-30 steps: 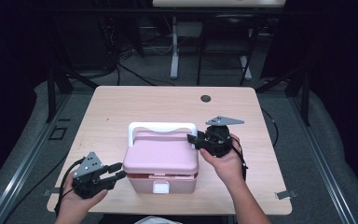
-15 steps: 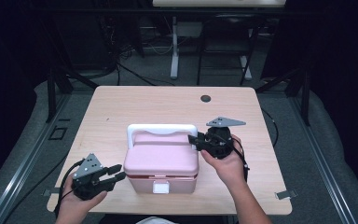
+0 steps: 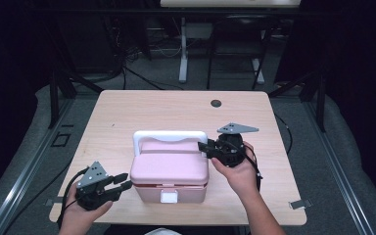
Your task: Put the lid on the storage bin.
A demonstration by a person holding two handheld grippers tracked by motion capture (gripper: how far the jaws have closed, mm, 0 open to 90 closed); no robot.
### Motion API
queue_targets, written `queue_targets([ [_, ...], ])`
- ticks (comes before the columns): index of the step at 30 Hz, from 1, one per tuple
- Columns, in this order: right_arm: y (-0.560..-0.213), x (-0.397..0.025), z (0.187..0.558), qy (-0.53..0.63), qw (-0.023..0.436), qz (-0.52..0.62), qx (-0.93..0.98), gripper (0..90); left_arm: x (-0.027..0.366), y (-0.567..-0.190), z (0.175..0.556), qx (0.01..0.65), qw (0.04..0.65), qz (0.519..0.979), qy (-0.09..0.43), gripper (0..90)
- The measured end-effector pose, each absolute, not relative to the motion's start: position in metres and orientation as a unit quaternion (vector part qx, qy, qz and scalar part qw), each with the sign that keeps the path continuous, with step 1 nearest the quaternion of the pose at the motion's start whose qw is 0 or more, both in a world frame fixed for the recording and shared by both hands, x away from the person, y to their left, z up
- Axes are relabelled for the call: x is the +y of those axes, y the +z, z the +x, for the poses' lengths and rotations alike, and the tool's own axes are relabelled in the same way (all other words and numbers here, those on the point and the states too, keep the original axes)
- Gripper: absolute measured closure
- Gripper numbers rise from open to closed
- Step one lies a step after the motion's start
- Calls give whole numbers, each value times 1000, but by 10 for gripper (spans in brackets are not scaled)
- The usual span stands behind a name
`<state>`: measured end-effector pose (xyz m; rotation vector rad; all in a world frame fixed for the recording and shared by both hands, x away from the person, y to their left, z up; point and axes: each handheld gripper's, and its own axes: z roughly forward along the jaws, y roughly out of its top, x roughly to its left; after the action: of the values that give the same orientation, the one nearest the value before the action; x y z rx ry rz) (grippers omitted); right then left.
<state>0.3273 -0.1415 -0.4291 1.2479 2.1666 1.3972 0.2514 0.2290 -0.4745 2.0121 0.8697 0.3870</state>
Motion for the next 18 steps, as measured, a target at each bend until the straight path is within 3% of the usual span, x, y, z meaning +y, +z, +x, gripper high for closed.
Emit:
queue_targets([
  [18, -431, -142, 328, 480, 141, 433, 750, 659, 233, -482, 249, 356, 435, 813, 149, 665],
])
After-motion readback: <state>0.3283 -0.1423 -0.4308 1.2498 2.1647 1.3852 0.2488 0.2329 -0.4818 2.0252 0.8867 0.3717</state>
